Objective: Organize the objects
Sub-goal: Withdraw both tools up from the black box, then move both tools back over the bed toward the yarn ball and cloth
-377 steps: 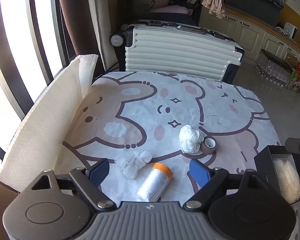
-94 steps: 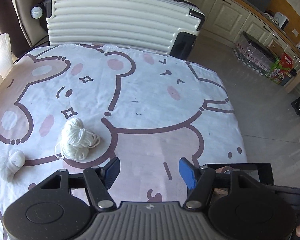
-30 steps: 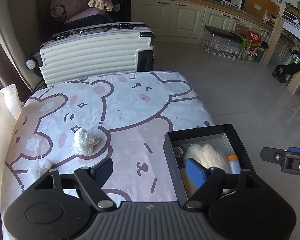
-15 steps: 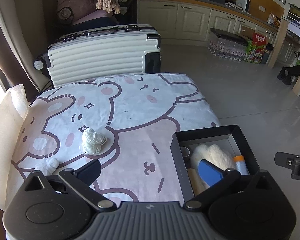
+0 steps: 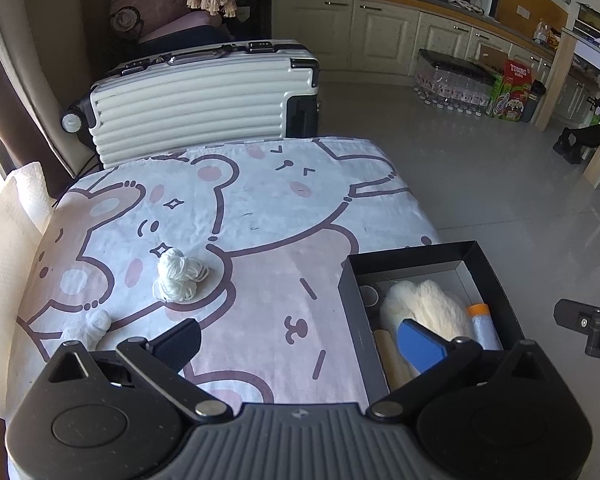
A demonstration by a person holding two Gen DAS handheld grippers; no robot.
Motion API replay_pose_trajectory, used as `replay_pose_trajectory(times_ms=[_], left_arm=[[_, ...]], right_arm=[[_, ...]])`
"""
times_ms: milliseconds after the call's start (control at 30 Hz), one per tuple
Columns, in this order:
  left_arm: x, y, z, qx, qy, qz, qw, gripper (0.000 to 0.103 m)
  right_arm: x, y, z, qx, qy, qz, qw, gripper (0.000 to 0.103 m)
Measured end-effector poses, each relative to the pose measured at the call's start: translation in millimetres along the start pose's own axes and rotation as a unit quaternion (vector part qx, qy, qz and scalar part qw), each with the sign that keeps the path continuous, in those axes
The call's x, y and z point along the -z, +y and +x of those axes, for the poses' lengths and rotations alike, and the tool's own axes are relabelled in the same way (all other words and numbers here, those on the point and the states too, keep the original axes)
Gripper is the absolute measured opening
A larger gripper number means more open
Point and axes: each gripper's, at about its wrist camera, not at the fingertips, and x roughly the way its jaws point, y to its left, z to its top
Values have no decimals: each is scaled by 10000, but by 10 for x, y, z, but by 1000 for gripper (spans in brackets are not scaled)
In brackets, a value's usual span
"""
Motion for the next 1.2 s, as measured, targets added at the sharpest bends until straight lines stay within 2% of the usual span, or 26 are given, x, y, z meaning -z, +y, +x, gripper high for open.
replay_pose_trajectory(times_ms=[400,700,1200], left_arm=[[-12,15,27,7,22,-1,10000,103],[-15,191,13,-71,22,-114,9999,103],[70,894,-104,-520,38,-513,9973,103]], right_arm=[[8,-13,44,31,57,45,10000,103],[-23,113,77,-54,84,-20,9999,103],[-131,766,125,-517,59,-326,9981,103]])
